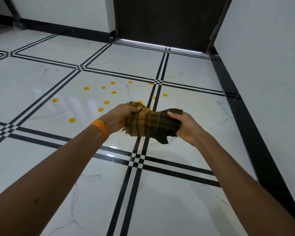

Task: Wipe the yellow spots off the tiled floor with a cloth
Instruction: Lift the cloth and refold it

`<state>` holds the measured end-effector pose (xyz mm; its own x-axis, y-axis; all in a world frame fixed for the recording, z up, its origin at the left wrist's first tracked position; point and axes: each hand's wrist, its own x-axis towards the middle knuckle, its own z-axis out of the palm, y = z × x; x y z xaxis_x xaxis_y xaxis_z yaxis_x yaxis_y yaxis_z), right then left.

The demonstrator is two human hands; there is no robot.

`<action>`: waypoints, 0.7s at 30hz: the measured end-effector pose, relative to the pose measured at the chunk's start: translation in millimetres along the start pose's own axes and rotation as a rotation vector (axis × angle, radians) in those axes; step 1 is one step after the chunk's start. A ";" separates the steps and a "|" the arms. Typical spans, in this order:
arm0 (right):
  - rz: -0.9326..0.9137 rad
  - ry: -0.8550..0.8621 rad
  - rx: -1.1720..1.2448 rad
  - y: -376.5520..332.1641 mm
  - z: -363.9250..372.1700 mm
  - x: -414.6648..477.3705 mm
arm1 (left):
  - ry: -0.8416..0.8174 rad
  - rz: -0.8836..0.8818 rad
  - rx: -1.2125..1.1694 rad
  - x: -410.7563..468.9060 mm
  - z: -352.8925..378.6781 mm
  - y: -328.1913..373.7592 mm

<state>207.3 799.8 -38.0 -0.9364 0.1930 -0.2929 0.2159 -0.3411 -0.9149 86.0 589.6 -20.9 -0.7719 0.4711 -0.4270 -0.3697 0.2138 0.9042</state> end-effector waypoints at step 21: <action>-0.284 0.212 -0.638 -23.8 -25.9 3.9 | 0.105 0.391 0.279 2.8 -12.6 -0.3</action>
<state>205.7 832.5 -24.6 -0.9205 0.3908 -0.0081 0.1522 0.3392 -0.9283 77.4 580.1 -22.4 -0.8785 0.4759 -0.0409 0.0996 0.2662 0.9588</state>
